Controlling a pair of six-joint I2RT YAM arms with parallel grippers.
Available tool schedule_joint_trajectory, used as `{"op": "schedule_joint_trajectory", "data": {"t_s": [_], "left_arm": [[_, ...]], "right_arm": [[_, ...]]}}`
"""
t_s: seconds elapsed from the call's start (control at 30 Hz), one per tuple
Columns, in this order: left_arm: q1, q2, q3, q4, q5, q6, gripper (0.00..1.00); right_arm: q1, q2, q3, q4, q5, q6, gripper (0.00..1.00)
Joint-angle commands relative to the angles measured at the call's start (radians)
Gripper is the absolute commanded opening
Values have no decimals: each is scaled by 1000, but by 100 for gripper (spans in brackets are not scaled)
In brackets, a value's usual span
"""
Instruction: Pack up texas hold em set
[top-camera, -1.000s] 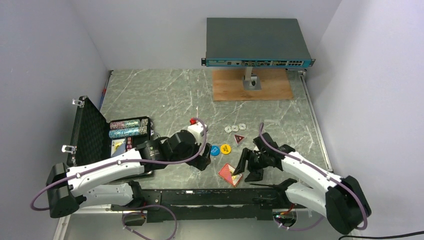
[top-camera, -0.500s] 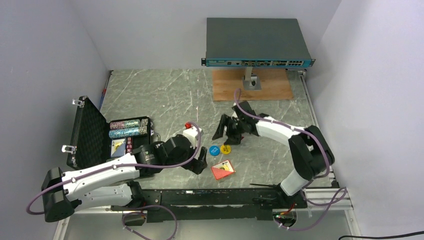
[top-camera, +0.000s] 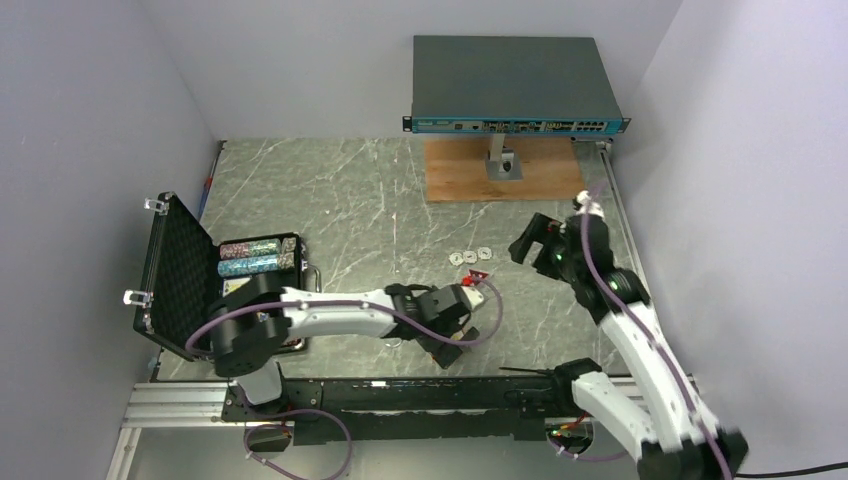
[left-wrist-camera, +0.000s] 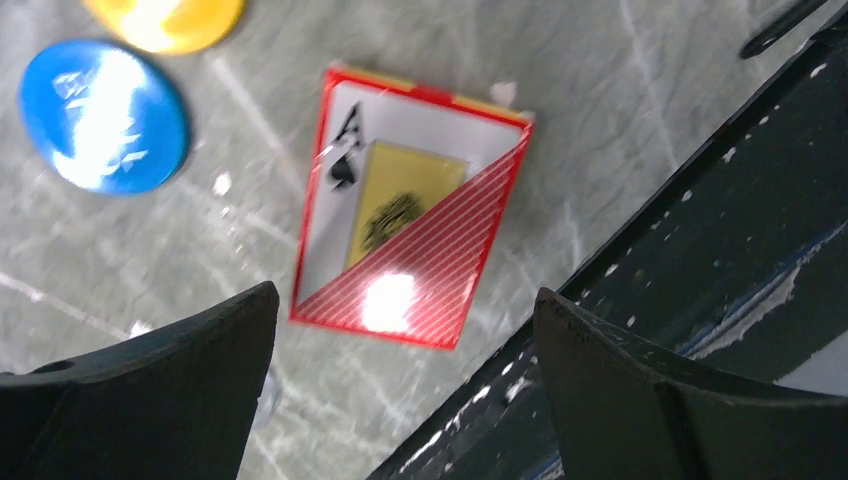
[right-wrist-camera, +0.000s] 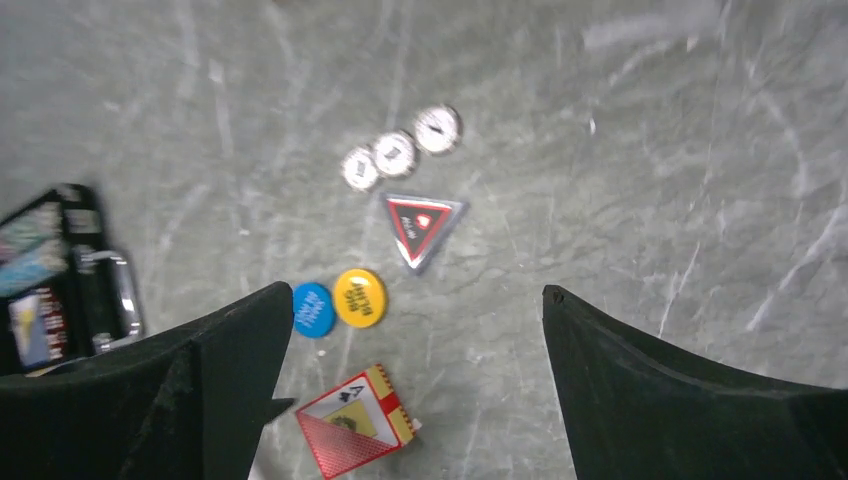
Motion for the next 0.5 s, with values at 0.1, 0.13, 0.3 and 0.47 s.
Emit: {"op": "schedule_joint_trajectory", "data": {"t_s": [0.1,0.13,0.3,0.47], "left_arm": [[-36,154,146,-61,-12,112,99],[-37,166,155,-70,-5,122,99],[-35,219,207,-103,-12,167,99],[-35,258,254,-117,-29,179,99]], "right_arm": [[3,-236,-7,-91,64,-71,97],[3,-225,-4,-97,61,-74,97],[3,-179,-25,-64,8,-57,96],[2,-164,-54,-31,-40,-34,95]]}}
